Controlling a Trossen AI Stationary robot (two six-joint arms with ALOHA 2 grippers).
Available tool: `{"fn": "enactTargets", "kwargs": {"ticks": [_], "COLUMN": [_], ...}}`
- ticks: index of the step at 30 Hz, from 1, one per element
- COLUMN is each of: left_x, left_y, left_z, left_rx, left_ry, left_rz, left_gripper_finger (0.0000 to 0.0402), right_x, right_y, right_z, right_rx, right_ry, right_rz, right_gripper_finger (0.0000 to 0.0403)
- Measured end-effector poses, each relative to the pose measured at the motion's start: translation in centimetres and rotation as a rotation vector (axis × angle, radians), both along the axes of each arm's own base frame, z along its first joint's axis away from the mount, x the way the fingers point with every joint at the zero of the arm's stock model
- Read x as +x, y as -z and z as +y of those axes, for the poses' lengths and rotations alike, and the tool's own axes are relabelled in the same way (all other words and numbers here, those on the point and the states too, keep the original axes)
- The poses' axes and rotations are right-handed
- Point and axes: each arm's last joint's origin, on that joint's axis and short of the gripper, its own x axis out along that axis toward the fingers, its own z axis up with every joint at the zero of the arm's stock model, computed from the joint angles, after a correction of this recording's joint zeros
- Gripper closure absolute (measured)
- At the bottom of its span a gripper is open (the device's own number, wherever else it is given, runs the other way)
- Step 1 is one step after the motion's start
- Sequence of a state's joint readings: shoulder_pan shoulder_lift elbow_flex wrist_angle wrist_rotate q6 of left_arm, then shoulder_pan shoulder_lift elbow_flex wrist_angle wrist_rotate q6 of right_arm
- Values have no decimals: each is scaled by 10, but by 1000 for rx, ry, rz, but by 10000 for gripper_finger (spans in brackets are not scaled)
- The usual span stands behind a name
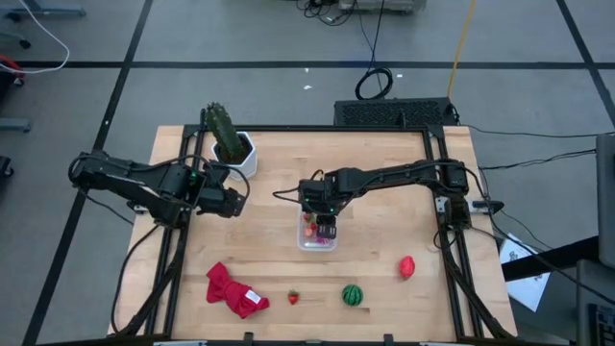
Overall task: Pick and placing Produce into tupperware
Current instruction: Put the pink peach into the transparent bin
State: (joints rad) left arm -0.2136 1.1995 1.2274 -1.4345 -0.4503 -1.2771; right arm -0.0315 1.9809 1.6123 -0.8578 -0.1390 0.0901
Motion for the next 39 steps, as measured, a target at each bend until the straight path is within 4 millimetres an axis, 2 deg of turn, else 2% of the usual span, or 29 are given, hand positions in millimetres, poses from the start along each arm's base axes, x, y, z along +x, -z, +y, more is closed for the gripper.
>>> {"fn": "enactTargets", "kwargs": {"ticks": [19, 28, 39], "left_x": [1, 1, 1], "left_y": [0, 0, 0], "left_z": [10, 12, 12], "left_rx": [12, 15, 15], "left_ry": [9, 12, 13], "left_rz": [28, 37, 37], "left_gripper_finger": [172, 172, 172], "right_x": [9, 12, 12], "right_y": [1, 22, 22], "right_z": [-1, 0, 1], "right_rx": [-16, -9, -2], "right_ry": [-48, -61, -84], "right_rz": [-80, -13, -22], "right_gripper_finger": [281, 281, 276]}}
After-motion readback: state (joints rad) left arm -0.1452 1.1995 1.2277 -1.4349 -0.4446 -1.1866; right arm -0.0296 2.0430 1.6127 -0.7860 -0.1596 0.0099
